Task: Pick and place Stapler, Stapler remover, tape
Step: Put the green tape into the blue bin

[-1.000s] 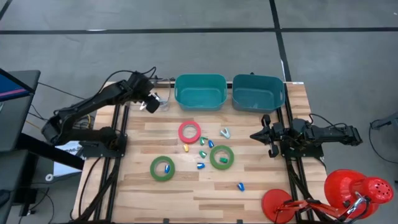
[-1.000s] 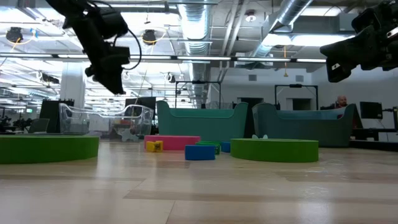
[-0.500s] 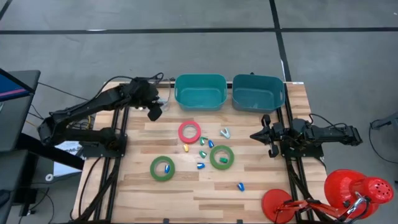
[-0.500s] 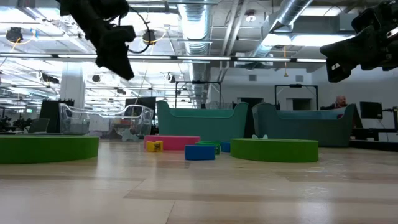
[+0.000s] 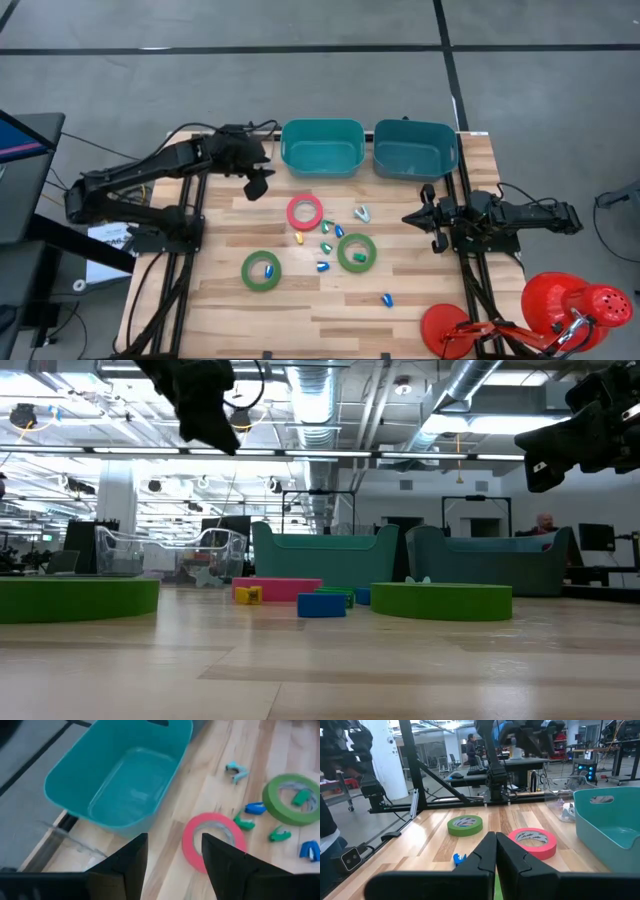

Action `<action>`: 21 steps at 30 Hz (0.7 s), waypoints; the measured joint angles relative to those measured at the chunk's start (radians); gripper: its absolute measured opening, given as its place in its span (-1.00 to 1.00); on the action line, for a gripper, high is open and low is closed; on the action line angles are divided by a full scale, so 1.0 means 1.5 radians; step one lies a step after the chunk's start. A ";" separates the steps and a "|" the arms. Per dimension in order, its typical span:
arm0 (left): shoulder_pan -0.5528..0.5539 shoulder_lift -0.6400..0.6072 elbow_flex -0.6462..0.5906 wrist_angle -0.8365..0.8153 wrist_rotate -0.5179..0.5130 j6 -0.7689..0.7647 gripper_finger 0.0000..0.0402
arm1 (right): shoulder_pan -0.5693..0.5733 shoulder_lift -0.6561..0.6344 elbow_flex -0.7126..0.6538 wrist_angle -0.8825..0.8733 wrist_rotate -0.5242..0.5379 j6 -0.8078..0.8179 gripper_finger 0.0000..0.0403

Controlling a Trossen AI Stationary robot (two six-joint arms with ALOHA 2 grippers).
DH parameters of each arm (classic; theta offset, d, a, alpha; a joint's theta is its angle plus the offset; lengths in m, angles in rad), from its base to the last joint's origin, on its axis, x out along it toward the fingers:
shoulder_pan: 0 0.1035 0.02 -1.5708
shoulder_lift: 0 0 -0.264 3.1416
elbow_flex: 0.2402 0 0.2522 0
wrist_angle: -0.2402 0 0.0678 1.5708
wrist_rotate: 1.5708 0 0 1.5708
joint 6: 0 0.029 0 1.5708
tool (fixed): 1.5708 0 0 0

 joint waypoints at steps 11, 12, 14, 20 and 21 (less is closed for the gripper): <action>-0.041 0.091 0.092 0.002 -0.001 0.027 -0.12 | 0.000 0.000 0.000 0.000 0.000 0.000 -1.00; -0.046 0.099 0.097 0.003 0.002 0.034 -0.12 | 0.000 0.000 0.000 0.000 0.000 0.000 -1.00; -0.053 0.112 0.104 0.003 0.009 0.042 -0.12 | 0.000 0.000 0.000 0.000 0.000 0.000 -1.00; -0.069 0.140 0.113 0.006 0.028 0.043 -0.12 | 0.000 0.000 0.000 0.000 0.000 0.000 -1.00; -0.071 0.142 0.113 0.006 0.029 0.043 -0.12 | 0.000 0.000 0.000 0.000 0.000 0.000 -1.00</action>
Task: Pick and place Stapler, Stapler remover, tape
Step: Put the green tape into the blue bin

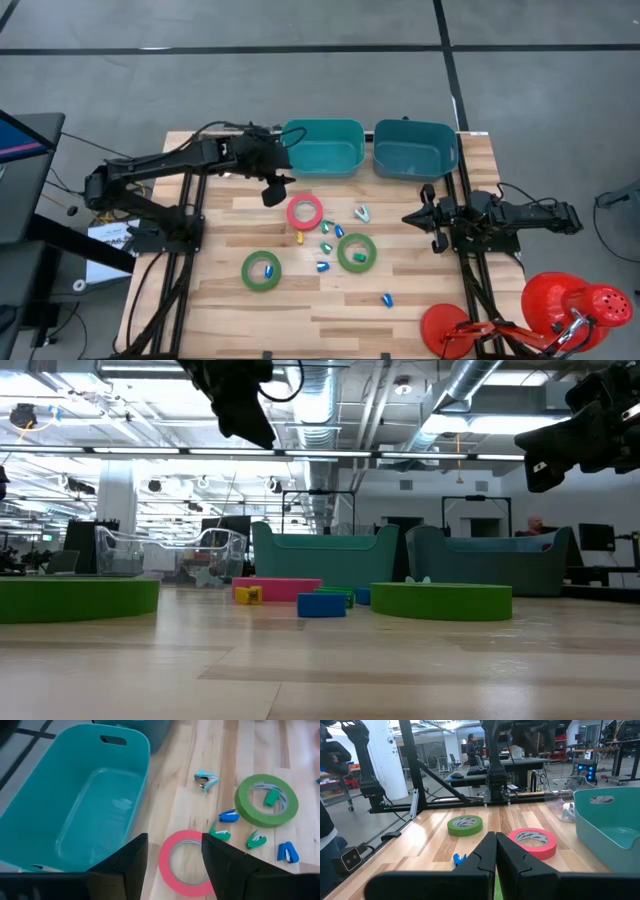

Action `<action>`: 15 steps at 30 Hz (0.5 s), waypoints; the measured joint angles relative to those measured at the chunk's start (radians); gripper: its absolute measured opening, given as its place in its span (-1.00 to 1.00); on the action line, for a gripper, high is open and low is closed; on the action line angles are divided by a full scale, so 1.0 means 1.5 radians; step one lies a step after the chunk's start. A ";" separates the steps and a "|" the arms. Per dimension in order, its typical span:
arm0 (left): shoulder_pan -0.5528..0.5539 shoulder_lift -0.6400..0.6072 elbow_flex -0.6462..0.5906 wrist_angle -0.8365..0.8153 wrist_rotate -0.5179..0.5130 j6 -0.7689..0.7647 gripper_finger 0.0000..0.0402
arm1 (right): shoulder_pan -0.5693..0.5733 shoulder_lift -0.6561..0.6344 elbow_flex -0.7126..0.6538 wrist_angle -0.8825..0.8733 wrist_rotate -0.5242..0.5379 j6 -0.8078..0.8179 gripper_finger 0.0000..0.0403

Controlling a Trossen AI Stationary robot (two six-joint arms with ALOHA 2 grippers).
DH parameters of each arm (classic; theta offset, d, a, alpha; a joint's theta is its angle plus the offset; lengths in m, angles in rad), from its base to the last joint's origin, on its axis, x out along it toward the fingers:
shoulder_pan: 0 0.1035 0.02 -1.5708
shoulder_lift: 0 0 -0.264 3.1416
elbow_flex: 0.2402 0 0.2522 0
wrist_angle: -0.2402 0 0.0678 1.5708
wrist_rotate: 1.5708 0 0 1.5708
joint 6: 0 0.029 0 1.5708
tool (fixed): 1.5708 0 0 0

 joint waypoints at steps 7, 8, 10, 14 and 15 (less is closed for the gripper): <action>-0.020 0.010 0.001 0.000 0.000 -0.001 -0.12 | 0.000 0.000 0.000 0.000 0.000 0.000 -1.00; -0.025 0.010 0.001 0.000 0.000 -0.001 -0.12 | 0.000 0.000 0.000 0.000 0.000 0.000 -1.00; -0.034 0.010 0.001 0.000 0.000 -0.002 -0.12 | 0.000 0.000 0.000 0.000 0.000 0.000 -1.00; -0.057 0.010 0.001 -0.001 0.000 -0.022 -0.12 | 0.000 0.000 0.000 0.000 0.000 0.000 -1.00; -0.062 0.010 0.001 -0.001 0.000 -0.034 -0.12 | 0.000 0.000 0.000 0.000 0.000 0.000 -1.00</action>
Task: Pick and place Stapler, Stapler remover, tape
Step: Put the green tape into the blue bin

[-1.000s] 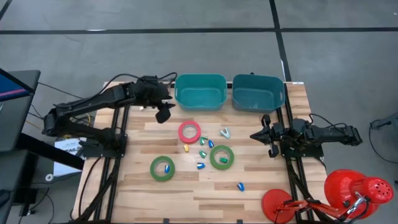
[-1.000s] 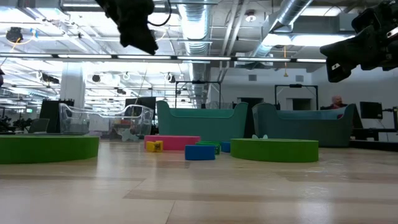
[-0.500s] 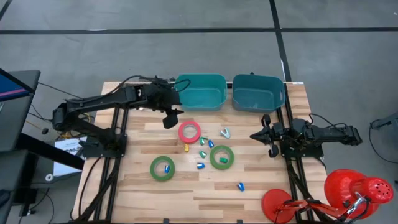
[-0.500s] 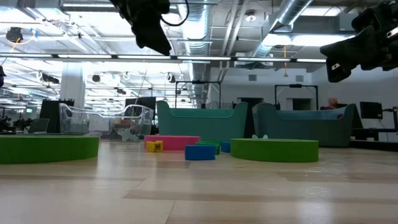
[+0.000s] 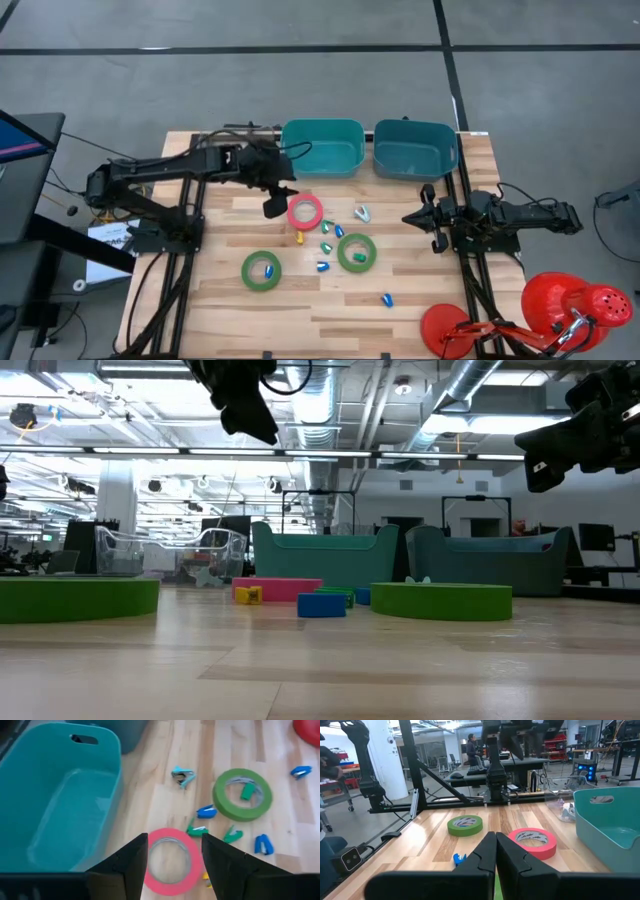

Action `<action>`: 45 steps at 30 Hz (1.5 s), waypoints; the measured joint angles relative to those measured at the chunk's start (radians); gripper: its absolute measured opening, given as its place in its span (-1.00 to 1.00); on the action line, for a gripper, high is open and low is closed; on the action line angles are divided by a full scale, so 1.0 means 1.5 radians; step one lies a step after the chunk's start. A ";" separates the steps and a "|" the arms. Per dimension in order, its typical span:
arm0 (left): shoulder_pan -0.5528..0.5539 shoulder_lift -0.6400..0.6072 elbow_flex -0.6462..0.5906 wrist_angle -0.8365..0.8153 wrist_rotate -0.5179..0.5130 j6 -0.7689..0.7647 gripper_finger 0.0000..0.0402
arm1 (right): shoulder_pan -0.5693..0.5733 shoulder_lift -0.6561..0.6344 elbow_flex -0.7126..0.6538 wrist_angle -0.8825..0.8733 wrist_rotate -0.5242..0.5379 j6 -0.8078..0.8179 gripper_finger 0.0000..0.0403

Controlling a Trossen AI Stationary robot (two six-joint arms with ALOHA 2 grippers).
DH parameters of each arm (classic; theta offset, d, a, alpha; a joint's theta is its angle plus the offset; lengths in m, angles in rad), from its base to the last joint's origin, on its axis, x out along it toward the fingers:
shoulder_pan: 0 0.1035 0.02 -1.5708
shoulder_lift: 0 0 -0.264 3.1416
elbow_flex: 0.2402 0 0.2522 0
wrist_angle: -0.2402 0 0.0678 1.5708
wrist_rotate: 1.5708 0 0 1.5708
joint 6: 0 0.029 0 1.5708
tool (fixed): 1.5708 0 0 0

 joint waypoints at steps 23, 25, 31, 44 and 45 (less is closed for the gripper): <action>-0.142 0.000 -0.001 -0.007 0.000 0.147 -0.12 | 0.000 0.000 0.000 0.000 0.000 0.000 -1.00; -0.159 -0.001 -0.007 -0.008 0.001 0.192 -0.12 | 0.000 0.000 0.000 0.000 0.000 0.000 -1.00; -0.197 -0.001 -0.055 -0.007 0.000 0.229 -0.12 | 0.000 0.000 0.000 0.000 0.000 0.000 -1.00; -0.286 -0.001 -0.148 -0.008 0.001 0.191 -0.12 | 0.000 0.000 0.000 0.000 0.000 0.000 -1.00; -0.287 -0.001 -0.155 -0.004 0.001 0.190 -0.12 | 0.000 0.000 0.000 0.000 0.000 0.000 -1.00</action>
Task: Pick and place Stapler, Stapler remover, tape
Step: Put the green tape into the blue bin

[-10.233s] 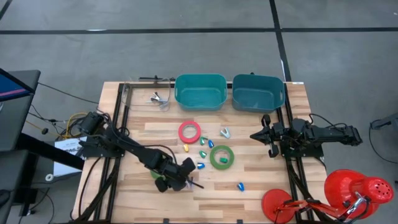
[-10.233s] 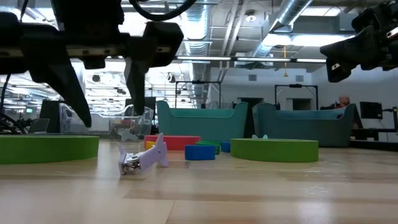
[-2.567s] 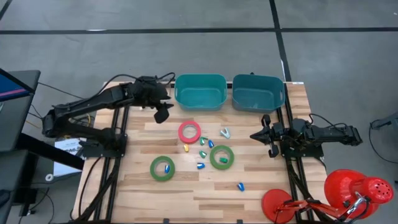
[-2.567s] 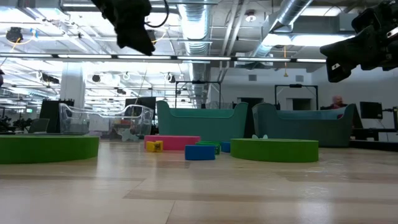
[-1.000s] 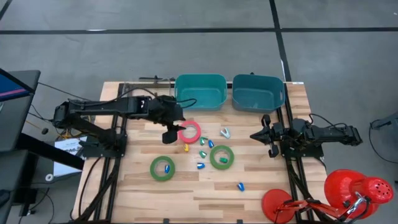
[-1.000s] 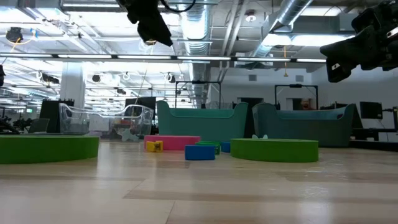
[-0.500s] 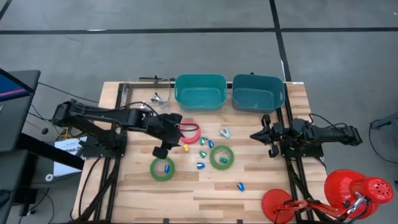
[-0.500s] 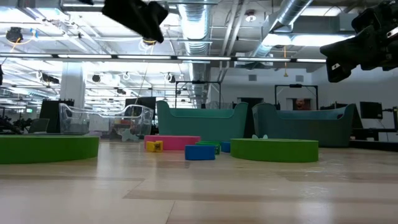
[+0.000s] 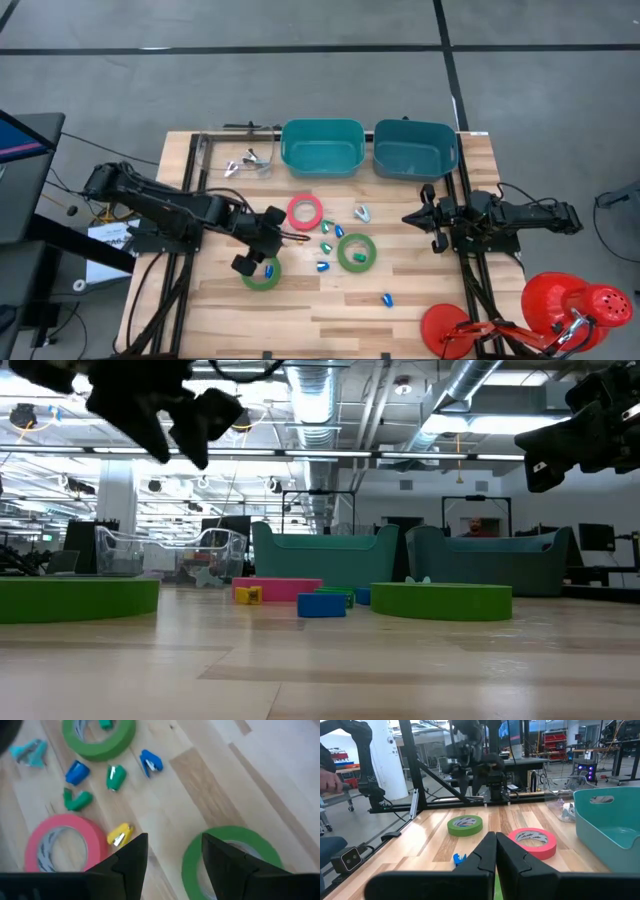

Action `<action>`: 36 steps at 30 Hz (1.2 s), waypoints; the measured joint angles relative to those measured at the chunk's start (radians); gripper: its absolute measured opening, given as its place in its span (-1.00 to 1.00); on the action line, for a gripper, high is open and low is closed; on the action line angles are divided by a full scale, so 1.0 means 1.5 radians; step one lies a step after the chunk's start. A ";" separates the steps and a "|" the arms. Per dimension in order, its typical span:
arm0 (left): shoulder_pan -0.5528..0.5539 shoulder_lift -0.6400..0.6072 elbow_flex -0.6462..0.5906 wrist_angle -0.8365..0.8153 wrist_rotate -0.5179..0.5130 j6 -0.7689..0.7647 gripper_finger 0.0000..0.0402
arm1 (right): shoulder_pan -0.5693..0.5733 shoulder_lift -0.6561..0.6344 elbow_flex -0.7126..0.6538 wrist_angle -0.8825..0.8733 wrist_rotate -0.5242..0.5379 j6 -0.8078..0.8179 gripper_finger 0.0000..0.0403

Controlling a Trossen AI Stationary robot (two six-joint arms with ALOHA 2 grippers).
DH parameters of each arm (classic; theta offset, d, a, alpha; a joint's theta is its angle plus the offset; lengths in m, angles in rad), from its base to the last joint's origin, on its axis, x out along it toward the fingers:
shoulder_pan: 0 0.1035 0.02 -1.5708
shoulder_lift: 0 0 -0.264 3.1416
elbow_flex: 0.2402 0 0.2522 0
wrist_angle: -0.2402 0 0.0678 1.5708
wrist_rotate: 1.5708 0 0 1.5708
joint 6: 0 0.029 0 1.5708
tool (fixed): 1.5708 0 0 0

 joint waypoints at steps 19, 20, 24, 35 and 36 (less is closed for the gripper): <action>0.010 0.000 -0.110 0.025 -0.009 -0.245 0.14 | 0.000 0.000 0.000 0.000 0.000 0.000 -1.00; 0.010 0.000 -0.115 0.024 -0.009 -0.249 0.20 | 0.000 0.000 0.000 0.000 0.000 0.000 -1.00; 0.010 0.000 -0.133 0.028 -0.009 -0.262 0.41 | 0.000 0.000 0.000 0.000 0.000 0.000 -1.00; 0.001 0.000 -0.172 0.054 -0.008 -0.339 0.50 | 0.000 0.000 0.000 0.000 0.000 0.000 -1.00; -0.001 0.000 -0.172 0.055 -0.008 -0.339 0.50 | 0.000 0.000 0.000 0.000 0.000 0.000 -1.00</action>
